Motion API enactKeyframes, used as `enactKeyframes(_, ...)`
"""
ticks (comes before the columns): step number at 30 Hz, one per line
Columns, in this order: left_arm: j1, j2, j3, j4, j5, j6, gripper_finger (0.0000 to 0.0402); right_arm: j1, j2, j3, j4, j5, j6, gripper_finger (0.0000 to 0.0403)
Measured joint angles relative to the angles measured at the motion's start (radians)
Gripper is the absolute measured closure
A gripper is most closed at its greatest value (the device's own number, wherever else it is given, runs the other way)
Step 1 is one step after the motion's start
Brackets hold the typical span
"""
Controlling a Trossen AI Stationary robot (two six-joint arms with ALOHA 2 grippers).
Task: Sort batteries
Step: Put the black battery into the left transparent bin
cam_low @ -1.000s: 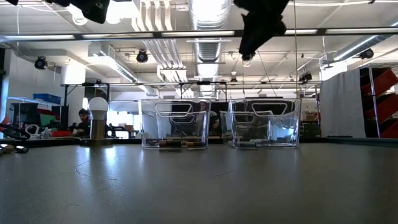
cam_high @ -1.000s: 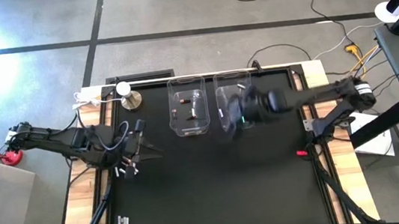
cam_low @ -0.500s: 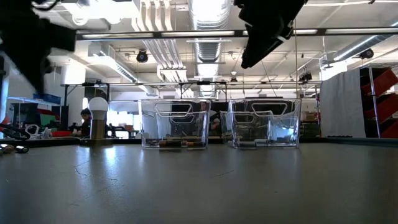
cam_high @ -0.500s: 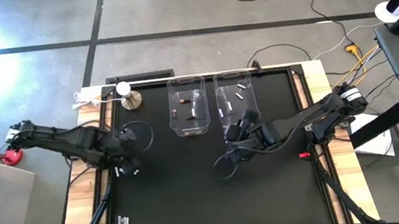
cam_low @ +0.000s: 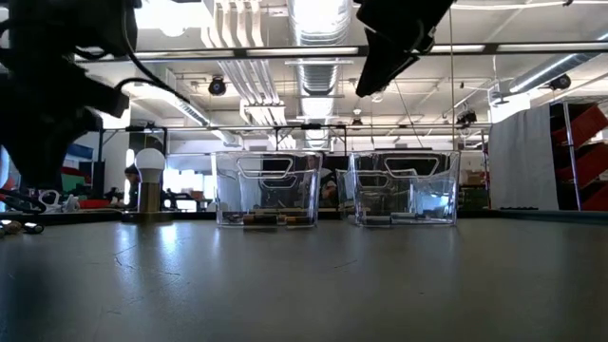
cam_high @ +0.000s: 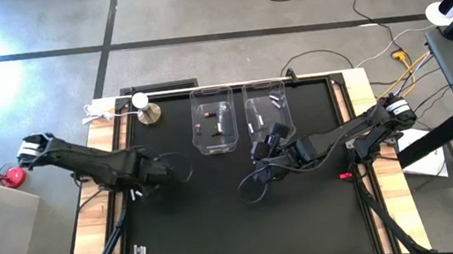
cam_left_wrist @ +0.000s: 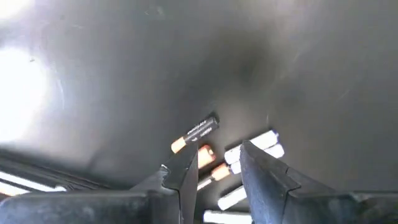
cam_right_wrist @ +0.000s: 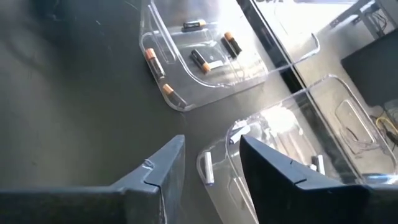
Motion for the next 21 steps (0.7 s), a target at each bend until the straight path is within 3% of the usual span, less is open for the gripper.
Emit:
enactKeyframes(5, 0.0, 0.101, 0.0, 0.004, 0.046, 0.169, 0.0302, 0.002, 0.0, 0.0, -0.002, -0.004, 0.015, 0.0263)
enactKeyframes(21, 0.0, 0.411, 0.04, 0.037, 0.024, 0.274, 0.0302, 0.031, 0.0, 0.0, -0.002, -0.02, 0.024, 0.0258)
